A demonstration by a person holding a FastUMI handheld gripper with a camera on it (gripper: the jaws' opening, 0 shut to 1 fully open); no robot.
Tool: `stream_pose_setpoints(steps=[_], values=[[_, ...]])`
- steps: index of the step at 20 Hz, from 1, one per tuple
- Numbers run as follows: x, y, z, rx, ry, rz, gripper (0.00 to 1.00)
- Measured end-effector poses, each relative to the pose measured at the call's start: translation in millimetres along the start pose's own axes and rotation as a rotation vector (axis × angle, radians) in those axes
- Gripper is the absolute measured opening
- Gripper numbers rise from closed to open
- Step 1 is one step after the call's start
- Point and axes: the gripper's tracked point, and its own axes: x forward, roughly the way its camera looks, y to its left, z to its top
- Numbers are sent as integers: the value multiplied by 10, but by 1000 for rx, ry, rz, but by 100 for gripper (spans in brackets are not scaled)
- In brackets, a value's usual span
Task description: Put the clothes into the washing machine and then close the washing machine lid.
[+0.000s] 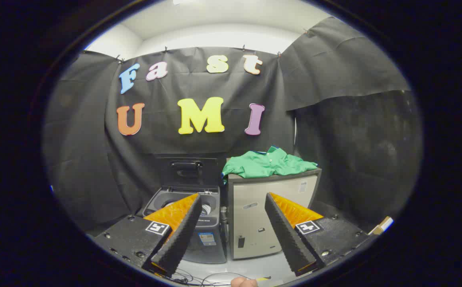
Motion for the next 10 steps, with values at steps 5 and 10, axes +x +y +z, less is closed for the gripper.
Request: stream_pose_setpoints(steps=[5, 10], values=[[9, 22, -9, -4, 4, 9, 100], [12, 15, 63, -9, -13, 12, 100]])
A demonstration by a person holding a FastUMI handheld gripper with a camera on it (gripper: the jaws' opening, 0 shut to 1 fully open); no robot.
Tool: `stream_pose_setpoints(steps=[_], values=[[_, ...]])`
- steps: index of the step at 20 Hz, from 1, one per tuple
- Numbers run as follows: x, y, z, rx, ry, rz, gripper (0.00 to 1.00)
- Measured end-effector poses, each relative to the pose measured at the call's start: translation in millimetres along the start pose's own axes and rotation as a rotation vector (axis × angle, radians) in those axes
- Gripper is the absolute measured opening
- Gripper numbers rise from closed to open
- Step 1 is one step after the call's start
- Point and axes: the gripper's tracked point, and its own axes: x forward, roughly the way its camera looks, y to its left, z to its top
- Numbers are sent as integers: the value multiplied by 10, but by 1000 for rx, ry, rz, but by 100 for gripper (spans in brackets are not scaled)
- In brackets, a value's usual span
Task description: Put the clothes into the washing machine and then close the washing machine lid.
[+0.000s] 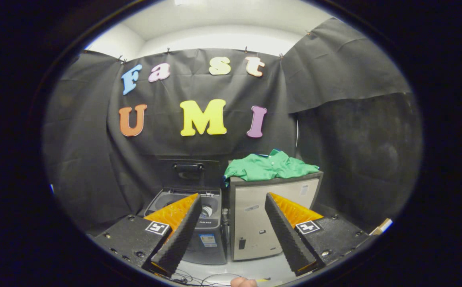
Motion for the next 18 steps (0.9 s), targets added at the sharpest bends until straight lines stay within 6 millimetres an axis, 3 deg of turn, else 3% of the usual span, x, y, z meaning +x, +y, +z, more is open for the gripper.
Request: stream_pose_setpoints(steps=[18], values=[[-1, -3, 52, -5, -11, 4, 100]])
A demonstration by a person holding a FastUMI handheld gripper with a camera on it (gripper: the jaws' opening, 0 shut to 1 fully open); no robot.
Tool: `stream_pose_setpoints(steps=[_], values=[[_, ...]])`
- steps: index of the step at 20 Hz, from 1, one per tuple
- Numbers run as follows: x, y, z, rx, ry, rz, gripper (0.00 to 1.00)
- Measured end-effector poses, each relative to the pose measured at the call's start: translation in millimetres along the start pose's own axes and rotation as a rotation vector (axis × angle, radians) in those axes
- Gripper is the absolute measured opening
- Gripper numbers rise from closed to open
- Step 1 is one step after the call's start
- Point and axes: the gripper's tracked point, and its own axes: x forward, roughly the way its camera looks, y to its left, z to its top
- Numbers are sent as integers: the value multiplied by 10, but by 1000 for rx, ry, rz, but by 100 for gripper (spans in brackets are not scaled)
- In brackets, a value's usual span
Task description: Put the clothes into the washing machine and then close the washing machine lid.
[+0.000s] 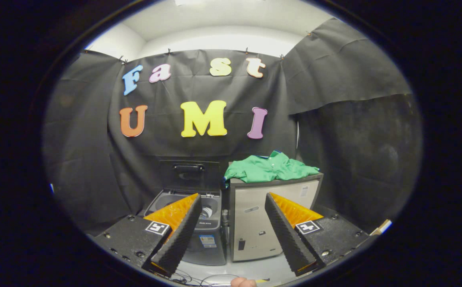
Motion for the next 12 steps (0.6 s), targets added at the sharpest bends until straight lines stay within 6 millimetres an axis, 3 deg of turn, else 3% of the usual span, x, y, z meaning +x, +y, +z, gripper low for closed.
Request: stream_pose_setpoints(steps=[6, 10, 12], values=[[163, -1, 317, -25, -24, 13, 100], [346, -70, 808, -42, -73, 46, 100], [581, -215, 1040, -46, -80, 53, 100]])
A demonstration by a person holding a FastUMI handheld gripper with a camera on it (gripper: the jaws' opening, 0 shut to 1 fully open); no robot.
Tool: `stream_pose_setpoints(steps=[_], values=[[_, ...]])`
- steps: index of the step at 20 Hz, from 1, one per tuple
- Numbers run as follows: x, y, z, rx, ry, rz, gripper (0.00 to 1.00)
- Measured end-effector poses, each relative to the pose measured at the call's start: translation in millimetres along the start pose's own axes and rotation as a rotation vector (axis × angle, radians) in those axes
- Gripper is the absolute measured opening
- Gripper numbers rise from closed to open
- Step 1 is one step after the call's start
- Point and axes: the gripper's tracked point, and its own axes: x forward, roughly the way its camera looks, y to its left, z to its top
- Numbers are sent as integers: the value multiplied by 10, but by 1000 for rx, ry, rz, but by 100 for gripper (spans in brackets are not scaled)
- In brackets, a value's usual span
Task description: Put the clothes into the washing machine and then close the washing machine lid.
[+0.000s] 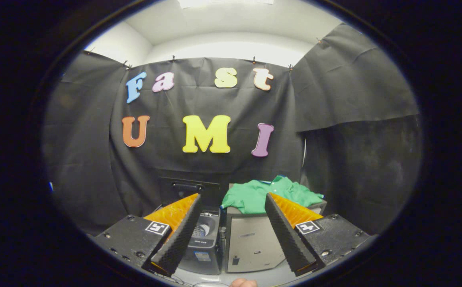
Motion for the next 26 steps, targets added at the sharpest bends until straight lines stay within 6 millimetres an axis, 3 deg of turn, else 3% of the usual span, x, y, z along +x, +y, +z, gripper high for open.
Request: stream_pose_setpoints(steps=[2, 6, 10, 15, 19, 24, 26], values=[[220, -148, 161, 7, 2, 6, 100], [831, -533, 268, -42, 44, 18, 100], [1489, -912, 106, -53, 114, 26, 100], [2317, -1394, -317, -68, 236, 2, 100], [2798, -1565, -792, -77, 361, 7, 100], [3019, -1813, -1178, -47, 464, -16, 100], [3094, -1818, -1346, -42, 504, -16, 100]])
